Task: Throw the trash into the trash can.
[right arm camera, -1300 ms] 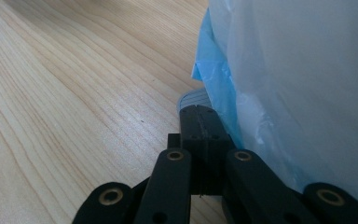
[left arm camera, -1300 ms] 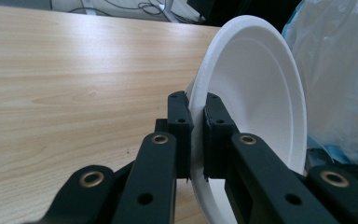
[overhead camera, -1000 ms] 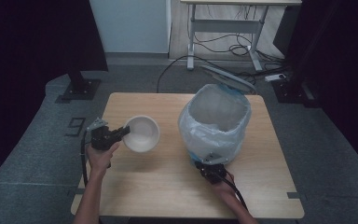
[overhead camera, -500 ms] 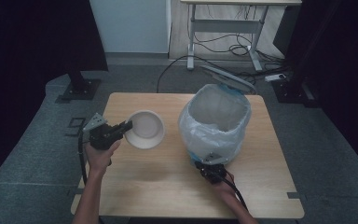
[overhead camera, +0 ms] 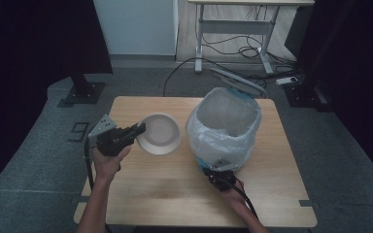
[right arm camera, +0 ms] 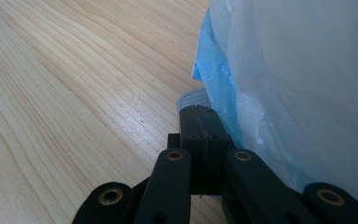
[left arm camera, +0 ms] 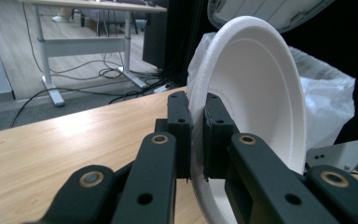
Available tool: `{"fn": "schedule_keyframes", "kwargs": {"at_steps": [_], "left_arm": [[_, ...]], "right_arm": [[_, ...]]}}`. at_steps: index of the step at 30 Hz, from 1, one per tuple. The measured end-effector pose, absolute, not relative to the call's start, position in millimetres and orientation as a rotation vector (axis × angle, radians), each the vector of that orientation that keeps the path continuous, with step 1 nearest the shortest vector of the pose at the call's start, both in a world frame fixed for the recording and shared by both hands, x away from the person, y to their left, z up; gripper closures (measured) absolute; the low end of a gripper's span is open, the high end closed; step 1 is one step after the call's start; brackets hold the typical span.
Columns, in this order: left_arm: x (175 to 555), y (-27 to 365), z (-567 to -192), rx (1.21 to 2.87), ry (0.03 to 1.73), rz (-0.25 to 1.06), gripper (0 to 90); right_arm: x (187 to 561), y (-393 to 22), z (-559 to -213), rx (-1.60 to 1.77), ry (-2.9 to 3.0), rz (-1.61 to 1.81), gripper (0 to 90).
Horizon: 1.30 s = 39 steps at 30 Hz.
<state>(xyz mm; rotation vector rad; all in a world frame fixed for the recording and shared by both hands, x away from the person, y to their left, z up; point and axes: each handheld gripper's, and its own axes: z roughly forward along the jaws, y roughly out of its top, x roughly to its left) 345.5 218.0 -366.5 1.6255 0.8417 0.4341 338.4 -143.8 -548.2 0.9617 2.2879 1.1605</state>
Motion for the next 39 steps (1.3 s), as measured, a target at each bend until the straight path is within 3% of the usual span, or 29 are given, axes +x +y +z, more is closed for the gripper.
{"fn": "schedule_keyframes", "kwargs": {"at_steps": [39], "left_arm": [[360, 185, -299, 1.645, 0.731, 0.425, 84.1]], "right_arm": [[338, -143, -548, 0.961, 2.285, 1.158, 89.5]]}}
